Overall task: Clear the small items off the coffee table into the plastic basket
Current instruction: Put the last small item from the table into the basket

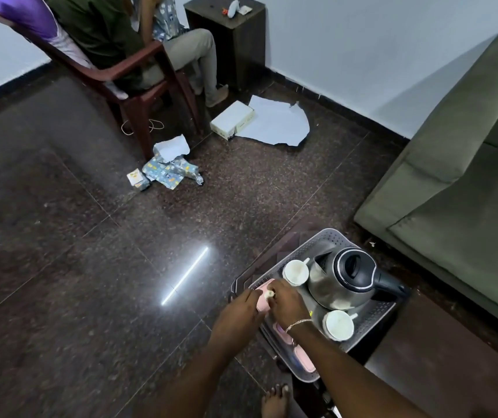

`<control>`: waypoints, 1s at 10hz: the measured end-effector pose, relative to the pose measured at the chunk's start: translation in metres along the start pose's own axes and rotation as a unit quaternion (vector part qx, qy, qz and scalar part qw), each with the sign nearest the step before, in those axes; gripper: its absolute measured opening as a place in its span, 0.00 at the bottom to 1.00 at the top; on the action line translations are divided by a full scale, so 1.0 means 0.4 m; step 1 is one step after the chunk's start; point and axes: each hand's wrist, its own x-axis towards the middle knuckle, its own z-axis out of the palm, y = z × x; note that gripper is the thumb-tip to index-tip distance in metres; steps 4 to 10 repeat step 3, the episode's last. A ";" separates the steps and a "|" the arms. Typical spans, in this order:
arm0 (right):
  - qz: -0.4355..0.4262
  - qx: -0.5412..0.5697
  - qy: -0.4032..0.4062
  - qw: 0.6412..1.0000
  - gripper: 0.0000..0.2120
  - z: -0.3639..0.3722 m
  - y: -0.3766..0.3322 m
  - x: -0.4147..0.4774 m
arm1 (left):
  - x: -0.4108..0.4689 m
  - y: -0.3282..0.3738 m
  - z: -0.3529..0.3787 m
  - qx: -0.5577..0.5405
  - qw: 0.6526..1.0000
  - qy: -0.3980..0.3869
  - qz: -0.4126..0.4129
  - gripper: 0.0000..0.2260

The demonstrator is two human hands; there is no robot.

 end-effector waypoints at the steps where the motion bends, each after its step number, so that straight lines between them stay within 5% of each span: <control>1: -0.023 -0.002 -0.010 1.000 0.16 -0.005 -0.002 -0.015 | -0.003 0.007 -0.004 0.003 1.000 0.003 0.008 0.21; 3: -0.089 -0.050 -0.005 0.995 0.23 -0.045 0.022 -0.072 | -0.001 0.045 -0.017 0.010 0.999 0.027 0.029 0.20; 10: -0.089 -0.050 -0.005 0.995 0.23 -0.045 0.022 -0.072 | -0.001 0.045 -0.017 0.010 0.999 0.027 0.029 0.20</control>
